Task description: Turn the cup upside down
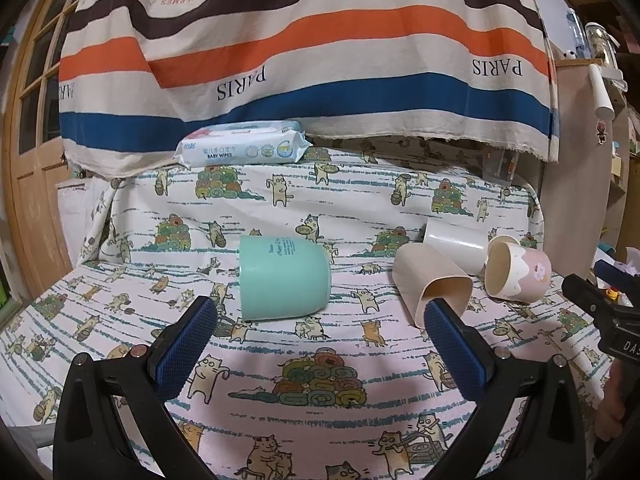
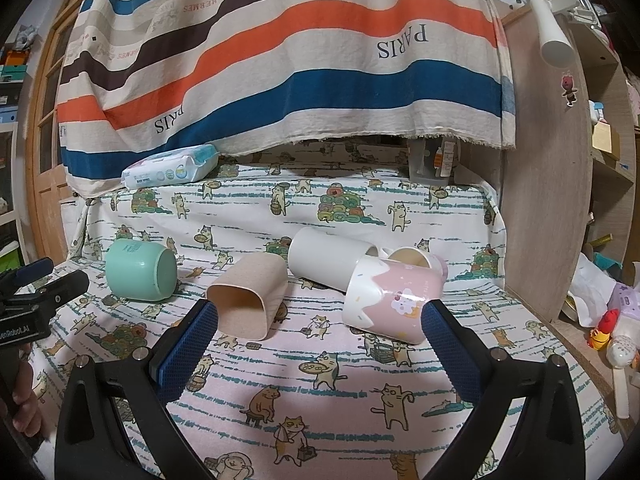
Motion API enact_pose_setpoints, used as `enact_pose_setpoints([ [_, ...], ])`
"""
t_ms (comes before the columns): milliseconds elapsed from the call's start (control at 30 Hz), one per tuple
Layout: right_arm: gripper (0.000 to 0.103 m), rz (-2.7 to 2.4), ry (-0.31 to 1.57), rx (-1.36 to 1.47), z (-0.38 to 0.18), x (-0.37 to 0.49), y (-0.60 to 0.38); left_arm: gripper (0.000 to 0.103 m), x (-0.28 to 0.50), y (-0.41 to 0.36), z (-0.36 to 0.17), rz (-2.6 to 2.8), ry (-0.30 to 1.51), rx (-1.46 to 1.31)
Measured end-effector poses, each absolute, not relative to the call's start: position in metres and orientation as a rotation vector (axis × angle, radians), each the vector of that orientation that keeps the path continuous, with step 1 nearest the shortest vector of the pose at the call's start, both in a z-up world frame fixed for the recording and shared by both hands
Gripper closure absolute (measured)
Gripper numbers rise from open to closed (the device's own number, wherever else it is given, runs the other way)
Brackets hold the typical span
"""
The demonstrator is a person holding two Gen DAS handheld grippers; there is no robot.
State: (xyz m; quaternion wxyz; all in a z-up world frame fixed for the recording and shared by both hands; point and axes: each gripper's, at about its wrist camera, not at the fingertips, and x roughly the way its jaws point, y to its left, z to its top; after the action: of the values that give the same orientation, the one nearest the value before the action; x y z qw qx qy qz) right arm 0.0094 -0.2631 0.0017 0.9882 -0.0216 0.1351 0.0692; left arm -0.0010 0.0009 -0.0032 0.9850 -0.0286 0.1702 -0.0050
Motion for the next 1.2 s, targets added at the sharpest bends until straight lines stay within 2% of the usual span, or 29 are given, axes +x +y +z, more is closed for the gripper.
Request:
enact_pose_setpoints([
  [600,0.000,0.157,0.316,-0.011,-0.001,0.016,-0.270,0.000,0.005,0.008,-0.003,0.011,0.367,-0.086],
  [733,0.001,0.019,0.383,-0.072,0.002,0.026,-0.250,0.000,0.010,0.012,-0.005,0.011,0.393,-0.106],
  [867,0.001,0.097,0.491,-0.081,0.019,0.043,-0.216,0.000,0.016,0.018,-0.008,0.031,0.430,-0.134],
  [1200,0.001,0.060,0.645,-0.169,0.037,0.116,-0.157,0.000,0.045,0.035,-0.027,0.089,0.602,-0.209],
])
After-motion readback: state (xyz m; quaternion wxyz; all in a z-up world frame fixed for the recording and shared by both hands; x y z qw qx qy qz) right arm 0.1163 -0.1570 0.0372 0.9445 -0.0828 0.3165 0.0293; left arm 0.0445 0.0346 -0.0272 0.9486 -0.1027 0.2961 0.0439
